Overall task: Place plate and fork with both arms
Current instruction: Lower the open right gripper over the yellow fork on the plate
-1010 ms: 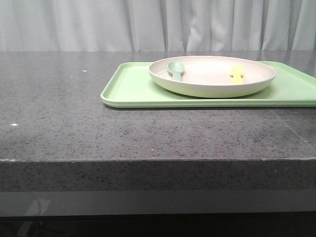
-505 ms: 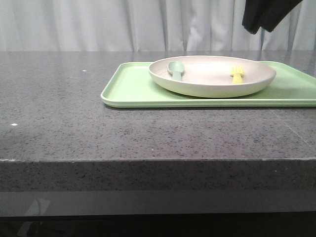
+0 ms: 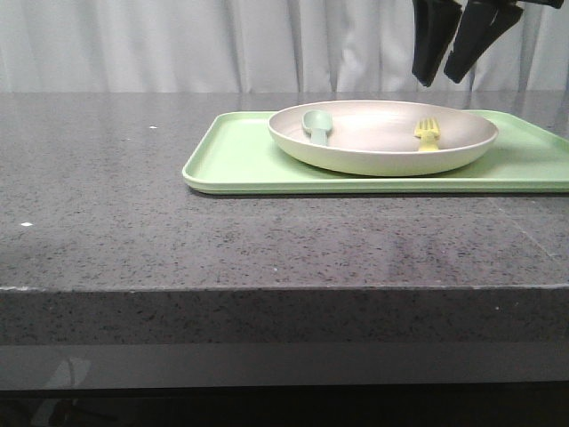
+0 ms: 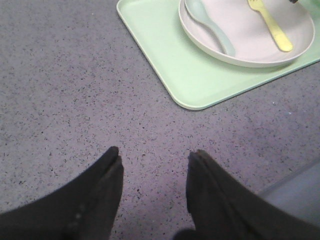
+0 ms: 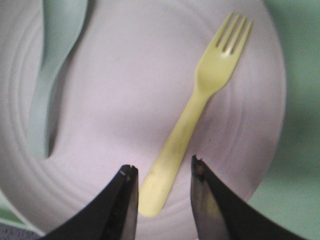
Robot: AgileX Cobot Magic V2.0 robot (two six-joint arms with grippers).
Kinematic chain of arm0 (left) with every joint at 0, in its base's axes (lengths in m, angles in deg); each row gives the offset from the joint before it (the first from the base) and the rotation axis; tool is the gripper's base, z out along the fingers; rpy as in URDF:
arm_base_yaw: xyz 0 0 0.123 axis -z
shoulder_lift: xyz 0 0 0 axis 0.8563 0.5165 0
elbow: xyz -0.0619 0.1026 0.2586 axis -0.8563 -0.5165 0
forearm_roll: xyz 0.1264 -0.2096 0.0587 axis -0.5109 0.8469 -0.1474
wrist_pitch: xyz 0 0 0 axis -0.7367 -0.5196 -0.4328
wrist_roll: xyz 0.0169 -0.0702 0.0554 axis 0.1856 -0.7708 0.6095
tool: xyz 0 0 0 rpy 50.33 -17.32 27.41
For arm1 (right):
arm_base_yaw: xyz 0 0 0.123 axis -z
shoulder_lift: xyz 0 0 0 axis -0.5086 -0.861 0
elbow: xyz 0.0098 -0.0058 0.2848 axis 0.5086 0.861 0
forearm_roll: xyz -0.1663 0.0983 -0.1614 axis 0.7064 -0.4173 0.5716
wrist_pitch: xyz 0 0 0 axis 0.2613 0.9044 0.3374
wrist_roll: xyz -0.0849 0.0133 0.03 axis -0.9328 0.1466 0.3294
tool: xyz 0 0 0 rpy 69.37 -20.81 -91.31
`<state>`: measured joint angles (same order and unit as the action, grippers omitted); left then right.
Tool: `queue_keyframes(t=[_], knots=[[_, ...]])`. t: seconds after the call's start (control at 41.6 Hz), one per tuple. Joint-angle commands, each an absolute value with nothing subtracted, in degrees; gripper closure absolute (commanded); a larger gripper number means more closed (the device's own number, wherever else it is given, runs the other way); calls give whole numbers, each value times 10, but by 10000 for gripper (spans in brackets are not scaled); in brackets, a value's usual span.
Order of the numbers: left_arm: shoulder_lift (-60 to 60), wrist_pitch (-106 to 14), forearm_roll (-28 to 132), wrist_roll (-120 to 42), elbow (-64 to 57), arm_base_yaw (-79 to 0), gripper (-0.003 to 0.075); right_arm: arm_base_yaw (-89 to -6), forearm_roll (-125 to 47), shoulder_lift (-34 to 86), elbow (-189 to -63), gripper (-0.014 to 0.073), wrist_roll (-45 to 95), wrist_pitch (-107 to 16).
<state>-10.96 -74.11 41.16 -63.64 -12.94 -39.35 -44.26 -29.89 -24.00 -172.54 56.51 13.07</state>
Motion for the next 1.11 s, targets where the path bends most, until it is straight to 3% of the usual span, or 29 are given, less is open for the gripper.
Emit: queue_keyframes(t=[0.0,1.082], knots=[[-127,-695,423,-639,-111,-396,408,-442,-282,-237,-1776,306,597,186],[-133,-695,403,-639,-111,-396,408,-428,-298,-301,-1791,303,619,190]])
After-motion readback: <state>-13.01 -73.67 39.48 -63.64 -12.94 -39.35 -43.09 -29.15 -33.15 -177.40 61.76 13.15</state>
